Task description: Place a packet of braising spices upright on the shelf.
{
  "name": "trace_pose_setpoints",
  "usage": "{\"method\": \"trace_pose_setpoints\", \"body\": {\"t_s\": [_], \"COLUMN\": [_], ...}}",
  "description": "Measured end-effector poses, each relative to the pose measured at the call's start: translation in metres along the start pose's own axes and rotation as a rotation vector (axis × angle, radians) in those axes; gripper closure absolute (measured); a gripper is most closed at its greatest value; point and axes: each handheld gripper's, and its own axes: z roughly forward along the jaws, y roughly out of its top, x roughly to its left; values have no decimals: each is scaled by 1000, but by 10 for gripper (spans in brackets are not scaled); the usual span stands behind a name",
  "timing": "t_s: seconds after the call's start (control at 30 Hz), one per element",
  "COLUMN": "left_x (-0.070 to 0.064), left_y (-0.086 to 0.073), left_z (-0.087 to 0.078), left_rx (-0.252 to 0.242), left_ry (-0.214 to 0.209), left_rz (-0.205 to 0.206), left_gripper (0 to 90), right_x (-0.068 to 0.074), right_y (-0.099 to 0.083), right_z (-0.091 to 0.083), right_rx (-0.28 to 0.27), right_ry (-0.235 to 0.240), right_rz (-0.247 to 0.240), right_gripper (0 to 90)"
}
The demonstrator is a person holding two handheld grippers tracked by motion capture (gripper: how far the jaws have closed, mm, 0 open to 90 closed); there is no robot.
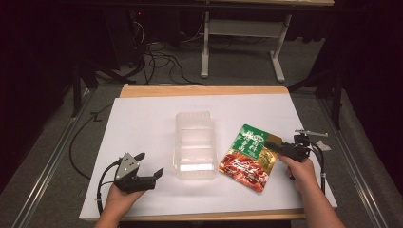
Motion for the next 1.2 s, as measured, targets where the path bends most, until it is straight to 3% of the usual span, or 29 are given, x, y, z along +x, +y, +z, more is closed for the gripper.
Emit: {"method": "trace_pose_setpoints", "body": {"t_s": [0.03, 0.1, 0.2, 0.43, 0.53, 0.57, 0.7, 1.1, 1.2], "left_x": [0, 1, 0, 0, 0, -1, 0, -1, 0], "left_y": [0, 0, 0, 0, 1, 1, 1, 1, 1], "left_z": [0, 1, 2, 1, 0, -1, 0, -1, -1], "left_rx": [3, 2, 6, 2, 0, -2, -3, -7, -6], "left_ry": [1, 1, -4, -12, -13, -13, -18, -30, -29], "left_rz": [-1, -3, 2, 2, 3, 6, 3, 0, -1], "left_gripper": [124, 123, 123, 122, 121, 121, 121, 122, 122], "right_x": [8, 11, 9, 10, 8, 7, 8, 1, 0], "right_y": [0, -1, -2, -2, -3, -3, -4, -3, -3], "right_z": [1, 6, 11, 11, 11, 12, 11, 12, 11], "right_rx": [9, 38, 69, 78, 83, 86, 83, 71, 70], "right_ry": [7, -21, -27, -45, -57, -65, -89, -64, -58], "right_rz": [-41, -78, -73, -89, -75, -76, -87, -14, -9], "right_gripper": [349, 339, 343, 400, 423, 486, 566, 594, 656]}}
